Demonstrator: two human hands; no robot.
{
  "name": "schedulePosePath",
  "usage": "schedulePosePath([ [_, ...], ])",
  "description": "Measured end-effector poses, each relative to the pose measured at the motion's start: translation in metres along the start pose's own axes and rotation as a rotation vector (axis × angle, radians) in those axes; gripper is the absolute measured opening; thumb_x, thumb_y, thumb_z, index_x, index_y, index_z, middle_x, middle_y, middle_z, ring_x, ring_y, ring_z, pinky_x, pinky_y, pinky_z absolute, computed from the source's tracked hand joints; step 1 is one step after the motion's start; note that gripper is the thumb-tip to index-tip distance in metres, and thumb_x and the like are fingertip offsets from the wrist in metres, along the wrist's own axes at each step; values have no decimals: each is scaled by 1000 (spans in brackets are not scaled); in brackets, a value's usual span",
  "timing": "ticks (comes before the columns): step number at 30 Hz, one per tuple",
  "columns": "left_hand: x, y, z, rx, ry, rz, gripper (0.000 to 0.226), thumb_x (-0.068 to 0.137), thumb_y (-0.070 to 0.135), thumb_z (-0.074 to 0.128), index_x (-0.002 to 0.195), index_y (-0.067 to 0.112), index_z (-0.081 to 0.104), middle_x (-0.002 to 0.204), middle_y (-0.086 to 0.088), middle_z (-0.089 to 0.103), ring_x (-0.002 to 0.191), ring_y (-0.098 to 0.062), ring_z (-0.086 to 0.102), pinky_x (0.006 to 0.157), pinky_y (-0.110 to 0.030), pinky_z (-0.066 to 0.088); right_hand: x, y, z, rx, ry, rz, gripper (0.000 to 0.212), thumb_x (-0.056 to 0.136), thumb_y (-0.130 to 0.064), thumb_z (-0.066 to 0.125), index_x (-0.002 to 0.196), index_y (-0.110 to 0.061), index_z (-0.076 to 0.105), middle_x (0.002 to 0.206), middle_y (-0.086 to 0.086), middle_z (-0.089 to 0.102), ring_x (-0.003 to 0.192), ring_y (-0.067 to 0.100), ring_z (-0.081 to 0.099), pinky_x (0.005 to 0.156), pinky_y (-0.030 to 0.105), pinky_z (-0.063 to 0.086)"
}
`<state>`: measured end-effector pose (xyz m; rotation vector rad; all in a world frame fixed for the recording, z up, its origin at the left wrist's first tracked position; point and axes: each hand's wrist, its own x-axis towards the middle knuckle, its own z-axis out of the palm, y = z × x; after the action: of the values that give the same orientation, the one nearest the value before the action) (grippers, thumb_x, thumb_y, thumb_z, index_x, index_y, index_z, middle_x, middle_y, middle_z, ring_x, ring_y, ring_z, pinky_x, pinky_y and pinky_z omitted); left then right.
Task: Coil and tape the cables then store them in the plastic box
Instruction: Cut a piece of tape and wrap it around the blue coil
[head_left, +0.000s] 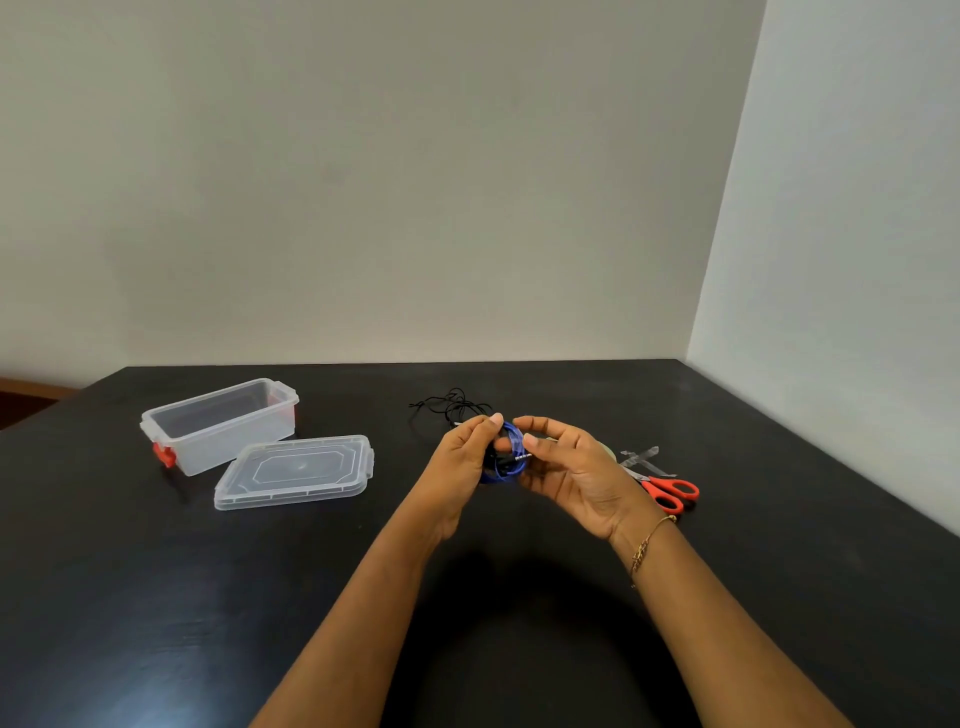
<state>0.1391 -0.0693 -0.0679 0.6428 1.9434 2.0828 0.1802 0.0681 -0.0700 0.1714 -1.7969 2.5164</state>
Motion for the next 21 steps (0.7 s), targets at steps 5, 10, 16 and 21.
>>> schedulePosePath([
  [5, -1, 0, 2, -16, -32, -10, 27, 97, 34, 37, 95, 23, 62, 99, -4, 64, 93, -16, 60, 86, -29, 48, -1, 0, -1, 1, -33, -4, 30, 79, -12, 58, 108, -7, 61, 93, 8, 71, 88, 19, 68, 79, 29, 55],
  [10, -1, -1, 7, -28, -65, -28, 28, 97, 35, 36, 95, 23, 61, 98, -4, 64, 92, -16, 61, 87, -30, 48, -2, -2, -2, -7, -34, -6, 20, 89, -5, 49, 105, -7, 62, 86, 5, 73, 84, 16, 70, 75, 25, 57],
  [16, 1, -3, 5, -90, -3, -71, 28, 96, 37, 39, 100, 21, 62, 107, -8, 66, 101, -21, 61, 91, -34, 47, -3, -2, -5, 31, 14, 22, 29, 75, -27, 58, 98, -8, 60, 88, 9, 68, 75, 16, 66, 67, 25, 57],
  [21, 8, -6, 4, -133, 181, -159, 26, 97, 35, 39, 98, 21, 60, 115, -10, 63, 108, -26, 58, 83, -32, 46, -2, 1, -3, 36, 19, 76, 29, 78, -32, 56, 97, -10, 59, 84, 7, 65, 72, 14, 65, 66, 27, 56],
])
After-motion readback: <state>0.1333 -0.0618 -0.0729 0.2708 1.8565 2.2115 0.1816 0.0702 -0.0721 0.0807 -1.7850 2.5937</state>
